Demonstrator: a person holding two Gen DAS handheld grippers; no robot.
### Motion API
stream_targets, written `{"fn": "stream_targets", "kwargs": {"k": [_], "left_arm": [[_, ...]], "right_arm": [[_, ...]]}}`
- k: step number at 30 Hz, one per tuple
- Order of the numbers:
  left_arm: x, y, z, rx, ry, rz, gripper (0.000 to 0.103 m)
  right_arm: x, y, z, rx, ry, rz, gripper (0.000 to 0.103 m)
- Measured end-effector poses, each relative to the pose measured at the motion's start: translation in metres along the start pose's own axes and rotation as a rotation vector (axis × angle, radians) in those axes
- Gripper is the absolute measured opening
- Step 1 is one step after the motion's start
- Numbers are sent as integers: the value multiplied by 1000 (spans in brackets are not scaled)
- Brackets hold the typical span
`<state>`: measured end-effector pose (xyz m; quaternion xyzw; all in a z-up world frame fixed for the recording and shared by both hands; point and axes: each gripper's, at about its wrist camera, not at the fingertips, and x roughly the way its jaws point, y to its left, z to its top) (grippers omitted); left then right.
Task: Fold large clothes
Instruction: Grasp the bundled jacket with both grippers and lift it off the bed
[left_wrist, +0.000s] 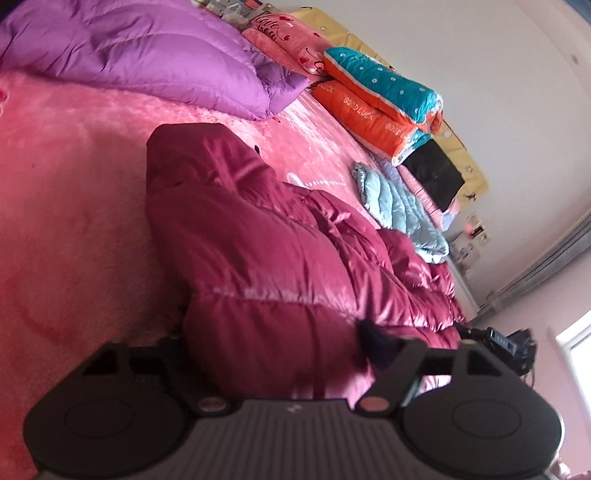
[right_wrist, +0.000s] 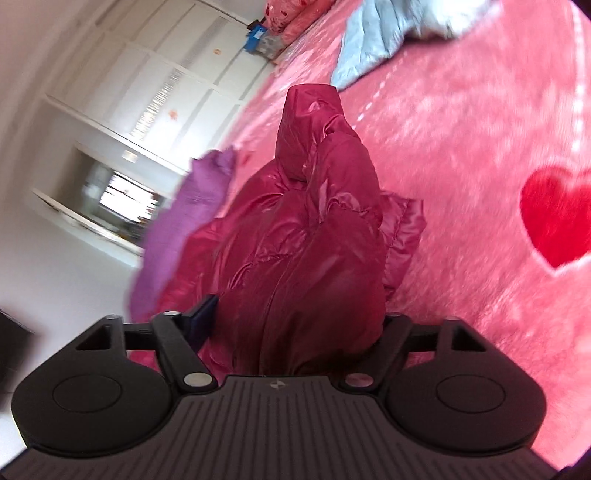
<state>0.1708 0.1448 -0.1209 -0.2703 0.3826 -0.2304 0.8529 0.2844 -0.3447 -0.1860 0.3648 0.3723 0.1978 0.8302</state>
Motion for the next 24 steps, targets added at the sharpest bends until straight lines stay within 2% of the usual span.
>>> {"fn": "stream_targets", "kwargs": {"k": [2, 5, 8, 10, 15, 18, 22, 24], "left_arm": [[0, -7, 0, 32, -4, 19, 57], [-7, -18, -3, 101, -30, 56, 45], [-10, -31, -6, 169, -64, 89, 38], [-16, -33, -9, 189, -90, 96, 36], [-34, -38, -7, 192, -158, 60, 28], [-48, -43, -1, 194, -211, 42, 23], [-73, -49, 15, 213, -309, 29, 20], [-87, -50, 28, 216, -368, 25, 20]], "right_arm": [[-1, 16, -5, -60, -28, -85, 69], [0, 49, -16, -197, -86, -236, 63], [0, 82, -28, -341, -149, -351, 52], [-2, 99, -33, -408, -192, -396, 45], [-5, 141, -40, -567, -291, -455, 31], [-7, 166, -41, -677, -342, -474, 27], [-7, 202, -31, -774, -410, -453, 22], [-3, 222, -19, -820, -445, -431, 15]]}}
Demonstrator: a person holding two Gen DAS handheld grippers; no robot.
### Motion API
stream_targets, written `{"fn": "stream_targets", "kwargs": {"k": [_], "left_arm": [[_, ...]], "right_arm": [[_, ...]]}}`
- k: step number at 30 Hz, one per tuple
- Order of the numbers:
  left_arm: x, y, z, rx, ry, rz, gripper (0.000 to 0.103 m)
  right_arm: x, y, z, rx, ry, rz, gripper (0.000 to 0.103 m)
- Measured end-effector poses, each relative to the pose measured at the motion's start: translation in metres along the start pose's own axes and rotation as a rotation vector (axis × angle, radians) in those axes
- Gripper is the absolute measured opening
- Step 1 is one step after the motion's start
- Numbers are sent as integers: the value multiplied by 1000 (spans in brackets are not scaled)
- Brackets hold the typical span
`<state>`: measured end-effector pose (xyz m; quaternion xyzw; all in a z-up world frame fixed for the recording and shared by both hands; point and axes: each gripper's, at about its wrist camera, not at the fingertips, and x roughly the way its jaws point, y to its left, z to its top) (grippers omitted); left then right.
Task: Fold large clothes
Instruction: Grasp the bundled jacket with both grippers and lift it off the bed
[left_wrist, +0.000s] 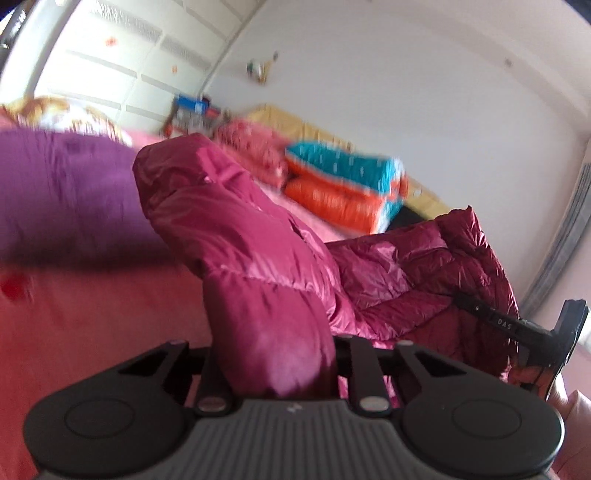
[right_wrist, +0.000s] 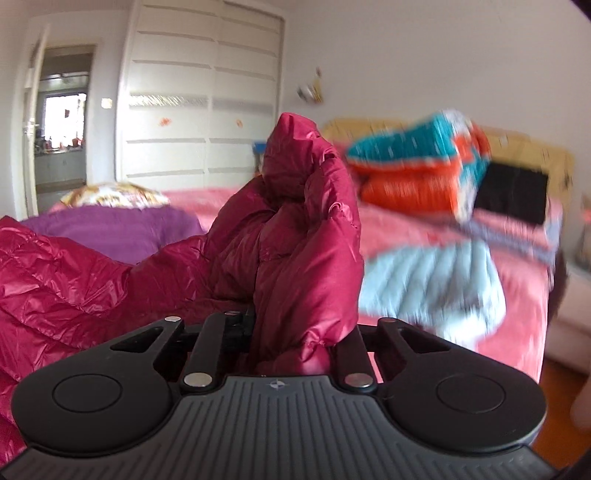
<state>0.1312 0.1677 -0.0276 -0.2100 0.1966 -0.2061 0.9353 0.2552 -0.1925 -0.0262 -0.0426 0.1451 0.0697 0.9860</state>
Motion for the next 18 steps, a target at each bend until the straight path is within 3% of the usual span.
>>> {"fn": "stream_targets", "kwargs": {"k": [4, 9, 18], "left_arm": [[-10, 10, 37, 14, -126, 32, 20], [-7, 26, 83, 73, -224, 117, 20], [5, 85, 153, 71, -324, 275, 21]], "right_arm": [[28, 17, 51, -42, -95, 37, 13], [75, 47, 104, -136, -198, 58, 13], [166, 113, 150, -118, -315, 116, 13]]}}
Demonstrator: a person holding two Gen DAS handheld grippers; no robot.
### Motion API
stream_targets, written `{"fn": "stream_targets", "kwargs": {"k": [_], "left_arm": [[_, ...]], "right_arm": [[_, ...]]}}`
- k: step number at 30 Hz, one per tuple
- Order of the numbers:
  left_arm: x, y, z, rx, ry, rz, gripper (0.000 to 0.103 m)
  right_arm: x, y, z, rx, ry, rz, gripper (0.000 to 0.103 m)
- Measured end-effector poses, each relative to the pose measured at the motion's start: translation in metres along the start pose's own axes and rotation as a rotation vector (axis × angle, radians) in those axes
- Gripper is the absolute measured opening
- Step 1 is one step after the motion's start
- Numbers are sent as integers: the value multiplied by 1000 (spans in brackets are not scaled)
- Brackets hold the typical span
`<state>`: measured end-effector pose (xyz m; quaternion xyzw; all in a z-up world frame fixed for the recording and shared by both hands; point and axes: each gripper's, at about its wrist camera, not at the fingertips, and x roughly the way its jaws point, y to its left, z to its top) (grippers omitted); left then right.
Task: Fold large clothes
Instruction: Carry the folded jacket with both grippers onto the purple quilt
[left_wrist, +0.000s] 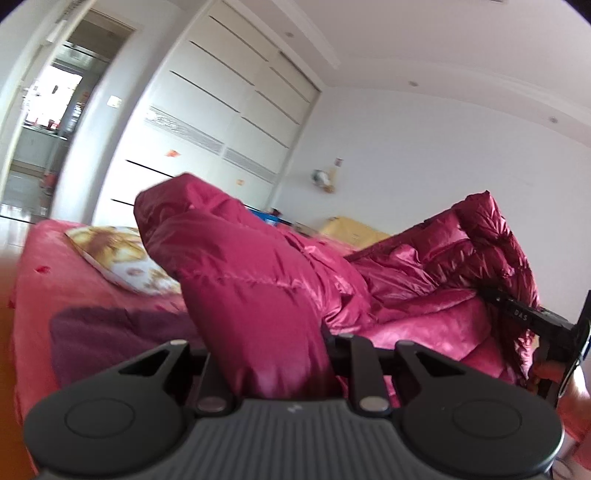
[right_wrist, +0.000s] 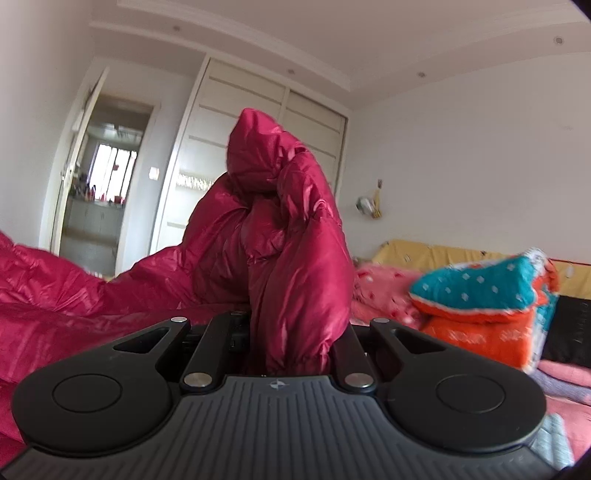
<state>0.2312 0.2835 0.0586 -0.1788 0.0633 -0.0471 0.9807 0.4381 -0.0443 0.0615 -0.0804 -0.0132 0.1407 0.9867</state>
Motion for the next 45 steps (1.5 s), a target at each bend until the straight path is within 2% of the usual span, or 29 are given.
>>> {"fn": "stream_targets", "kwargs": {"k": [5, 9, 11, 15, 19, 23, 27, 31, 34, 38, 41, 43, 44, 45], "left_arm": [[32, 28, 1, 23, -28, 103, 21], [59, 59, -15, 33, -9, 178, 21], [57, 73, -27, 19, 23, 188, 21], [37, 91, -44, -23, 55, 144, 20], [4, 86, -46, -48, 75, 86, 20], [-28, 66, -46, -71, 110, 39, 20], [-52, 41, -54, -104, 176, 15, 20], [-73, 17, -73, -120, 252, 20, 20], [-77, 11, -92, -87, 290, 69, 20], [-74, 3, -106, -71, 267, 136, 20], [-76, 2, -116, -98, 217, 193, 20], [-78, 9, -119, -158, 191, 206, 20], [-79, 14, -122, -184, 182, 210, 20], [-82, 15, -124, -195, 179, 213, 20]], "right_arm": [[64, 40, -10, 3, -2, 3, 13], [92, 74, -24, -42, 8, 6, 13], [99, 85, -38, -53, 39, 19, 13], [85, 85, -68, -16, 136, 84, 13], [39, 66, -77, 63, 228, 139, 13], [-30, 33, -78, 158, 302, 174, 13], [-124, -7, -84, 285, 394, 168, 12], [-218, -38, -103, 412, 505, 147, 13], [-259, -42, -133, 491, 588, 129, 13], [-266, -49, -162, 598, 628, 126, 13], [-249, -50, -167, 614, 628, 132, 21], [-234, -49, -165, 552, 633, 127, 34], [-232, -52, -164, 519, 641, 121, 61], [-238, -59, -167, 503, 645, 114, 71]]}}
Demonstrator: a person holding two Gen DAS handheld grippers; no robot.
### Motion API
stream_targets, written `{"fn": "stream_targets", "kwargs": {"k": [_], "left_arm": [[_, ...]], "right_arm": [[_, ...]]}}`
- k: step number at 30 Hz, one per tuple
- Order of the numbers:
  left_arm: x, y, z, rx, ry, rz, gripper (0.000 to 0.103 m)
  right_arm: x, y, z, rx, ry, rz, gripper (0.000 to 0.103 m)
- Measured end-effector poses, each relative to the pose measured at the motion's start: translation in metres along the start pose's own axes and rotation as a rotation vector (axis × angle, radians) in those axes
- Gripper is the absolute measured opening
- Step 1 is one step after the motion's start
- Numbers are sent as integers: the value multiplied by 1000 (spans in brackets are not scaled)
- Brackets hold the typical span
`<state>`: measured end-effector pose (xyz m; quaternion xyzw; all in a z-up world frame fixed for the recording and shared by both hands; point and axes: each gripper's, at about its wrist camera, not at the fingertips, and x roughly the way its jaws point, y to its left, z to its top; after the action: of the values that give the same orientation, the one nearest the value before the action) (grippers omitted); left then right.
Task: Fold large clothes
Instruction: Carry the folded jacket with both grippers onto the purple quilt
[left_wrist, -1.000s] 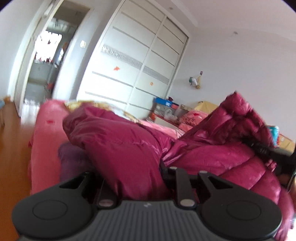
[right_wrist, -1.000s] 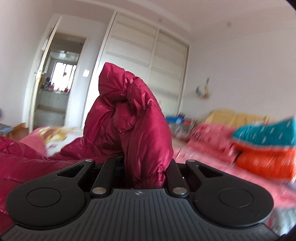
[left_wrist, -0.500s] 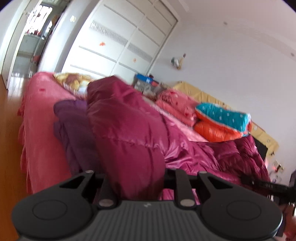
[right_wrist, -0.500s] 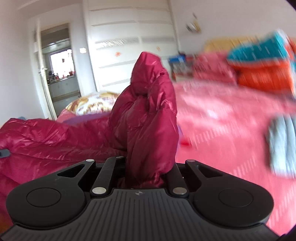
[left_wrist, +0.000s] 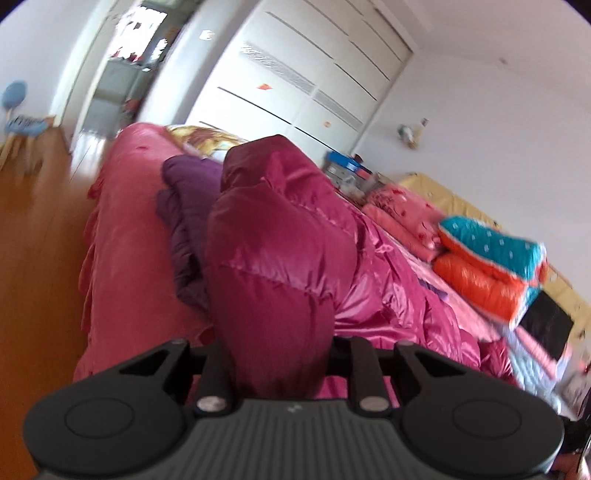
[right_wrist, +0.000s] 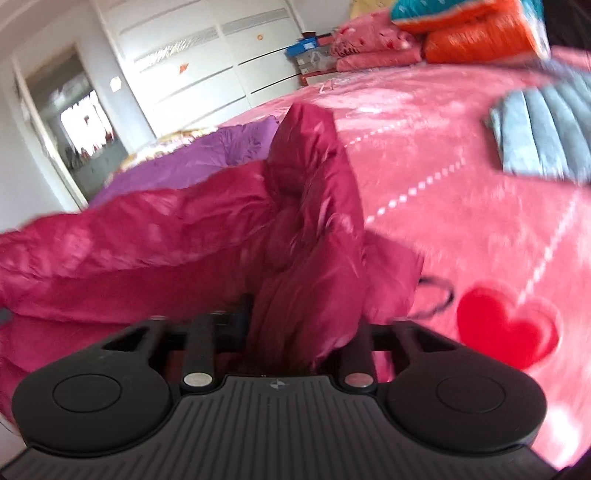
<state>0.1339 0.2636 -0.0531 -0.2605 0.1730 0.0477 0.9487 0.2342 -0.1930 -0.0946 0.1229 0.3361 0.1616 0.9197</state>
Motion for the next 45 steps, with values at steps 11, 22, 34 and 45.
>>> {"fn": "stream_targets", "kwargs": {"k": [11, 22, 34, 45], "left_arm": [[14, 10, -9, -3, -11, -39, 21], [20, 13, -11, -16, -14, -46, 21], [-4, 1, -4, 10, -55, -72, 21], [-48, -34, 23, 75, -154, -150, 21]], "right_arm": [[32, -101, 3, 382, 190, 247, 103], [50, -66, 6, 270, 240, 456, 103], [-43, 58, -12, -515, -74, 33, 32], [-127, 99, -50, -944, -452, -135, 29]]}}
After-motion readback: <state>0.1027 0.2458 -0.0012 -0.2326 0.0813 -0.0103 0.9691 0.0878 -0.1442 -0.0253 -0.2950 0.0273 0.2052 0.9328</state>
